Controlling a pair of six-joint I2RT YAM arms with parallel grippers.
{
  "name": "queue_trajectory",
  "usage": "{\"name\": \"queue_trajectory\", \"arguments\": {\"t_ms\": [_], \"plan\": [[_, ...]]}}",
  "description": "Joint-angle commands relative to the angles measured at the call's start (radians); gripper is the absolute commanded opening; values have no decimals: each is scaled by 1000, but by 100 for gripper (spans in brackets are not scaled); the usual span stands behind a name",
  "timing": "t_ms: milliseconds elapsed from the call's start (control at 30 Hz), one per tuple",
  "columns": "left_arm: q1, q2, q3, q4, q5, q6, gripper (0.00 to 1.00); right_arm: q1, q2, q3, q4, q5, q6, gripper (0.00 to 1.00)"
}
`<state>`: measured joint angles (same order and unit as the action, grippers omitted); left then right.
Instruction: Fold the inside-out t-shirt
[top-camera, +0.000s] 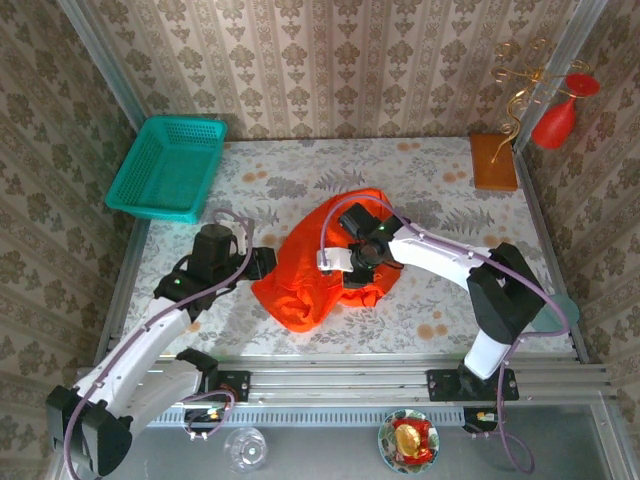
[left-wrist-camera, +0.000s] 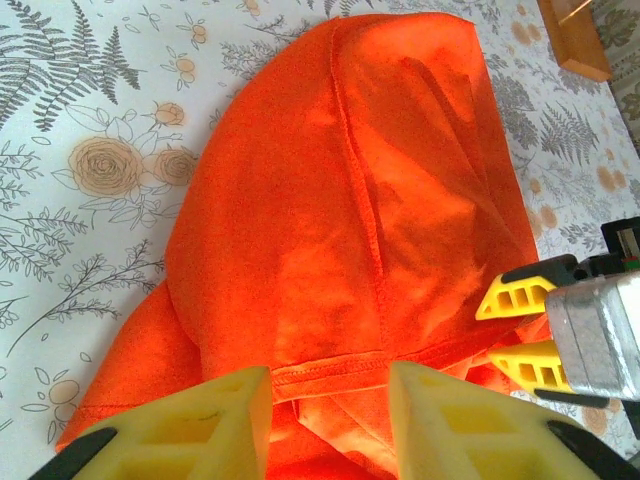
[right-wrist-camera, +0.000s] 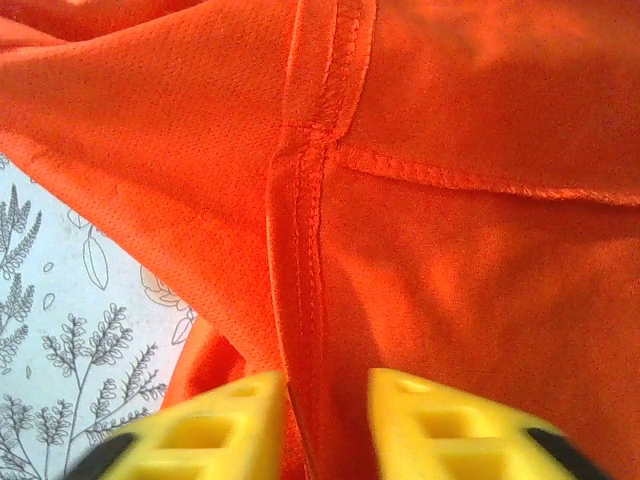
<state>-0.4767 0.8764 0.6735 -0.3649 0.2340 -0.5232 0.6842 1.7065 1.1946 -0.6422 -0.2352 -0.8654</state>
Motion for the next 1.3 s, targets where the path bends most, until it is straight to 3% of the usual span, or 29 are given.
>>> {"name": "queue_trajectory", "arguments": {"t_ms": [0,100,300,500,700,1000,1133,1267], "plan": [[9,-14,-6,-20,25,6,36,5,1,30,-65,14,-22,13],[9,-10,1,-17,38,23,37,5,-25,23,-91,12,-22,0],[6,12,17,22,93,98,39,2,-136,-23,-62,-2,12,0],[-42,1,21,87,101,312,42,-30,-268,-69,21,-48,111,0],[-203,15,8,231,-3,625,67,-64,-353,-79,70,-66,196,0],[-312,259,107,324,10,761,80,-87,-402,-50,83,-65,280,0],[-337,374,158,327,-40,784,82,-95,-426,-52,91,-70,297,0],[-342,466,213,303,-21,795,82,-108,-452,-57,99,-75,310,0]]}}
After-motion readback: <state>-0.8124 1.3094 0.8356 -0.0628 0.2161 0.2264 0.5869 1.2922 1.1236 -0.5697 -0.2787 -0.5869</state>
